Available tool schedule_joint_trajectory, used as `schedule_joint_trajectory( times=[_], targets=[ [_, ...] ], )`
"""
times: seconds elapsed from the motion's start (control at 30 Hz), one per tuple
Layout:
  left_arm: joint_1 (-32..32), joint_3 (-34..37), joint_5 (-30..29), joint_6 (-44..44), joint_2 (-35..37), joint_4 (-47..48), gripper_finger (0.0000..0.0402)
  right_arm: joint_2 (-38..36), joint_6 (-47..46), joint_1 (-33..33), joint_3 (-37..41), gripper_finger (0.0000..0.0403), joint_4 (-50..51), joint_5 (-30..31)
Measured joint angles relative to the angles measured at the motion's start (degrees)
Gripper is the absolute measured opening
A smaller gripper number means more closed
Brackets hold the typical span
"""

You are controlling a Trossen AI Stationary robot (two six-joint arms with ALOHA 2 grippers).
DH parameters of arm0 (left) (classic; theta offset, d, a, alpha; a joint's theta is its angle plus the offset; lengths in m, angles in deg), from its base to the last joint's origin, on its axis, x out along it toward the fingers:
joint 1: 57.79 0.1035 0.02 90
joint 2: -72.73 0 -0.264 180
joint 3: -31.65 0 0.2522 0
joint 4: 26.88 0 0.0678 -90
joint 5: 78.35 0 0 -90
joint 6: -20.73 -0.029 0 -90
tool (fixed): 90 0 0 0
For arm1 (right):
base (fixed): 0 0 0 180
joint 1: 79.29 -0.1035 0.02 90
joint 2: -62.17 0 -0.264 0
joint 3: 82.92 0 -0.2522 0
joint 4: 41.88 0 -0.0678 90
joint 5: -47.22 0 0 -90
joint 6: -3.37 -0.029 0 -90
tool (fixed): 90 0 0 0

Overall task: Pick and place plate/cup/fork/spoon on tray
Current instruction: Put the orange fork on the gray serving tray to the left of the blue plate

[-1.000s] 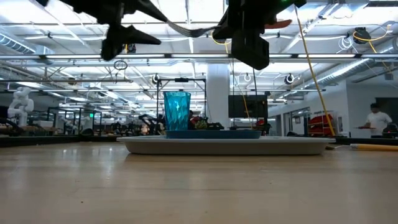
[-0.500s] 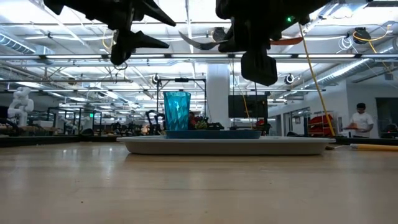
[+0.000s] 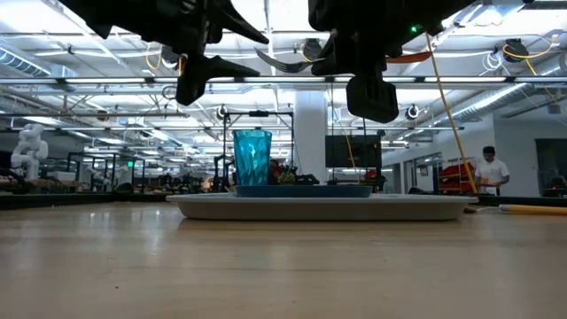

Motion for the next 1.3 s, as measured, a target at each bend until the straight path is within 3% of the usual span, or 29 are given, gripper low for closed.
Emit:
schedule_joint_trajectory(
  times=[0.3, 0.7, 1.03, 1.3],
  targets=[
    [0.4, 0.0, 0.1, 1.2, -1.5, -1.2, 0.0191, 0.0, 1.2, 0.4, 0.0, 0.0, 0.1, 0.0],
    [2.3, -0.1, 5.6, 1.5, -5.5, -4.9, 0.009, 0.7, 2.5, 1.4, 0.2, 0.0, -0.3, 0.3],
    [3.2, -0.1, 6.0, 0.2, -5.4, -4.9, 0.0011, 0.7, 2.6, 1.4, 0.3, 0.0, -0.8, 1.6],
    [3.6, -0.1, 6.3, -0.9, -5.4, -4.1, 0.0015, 0.7, 1.0, 1.7, 0.3, 0.0001, -1.6, -2.7]
  ],
)
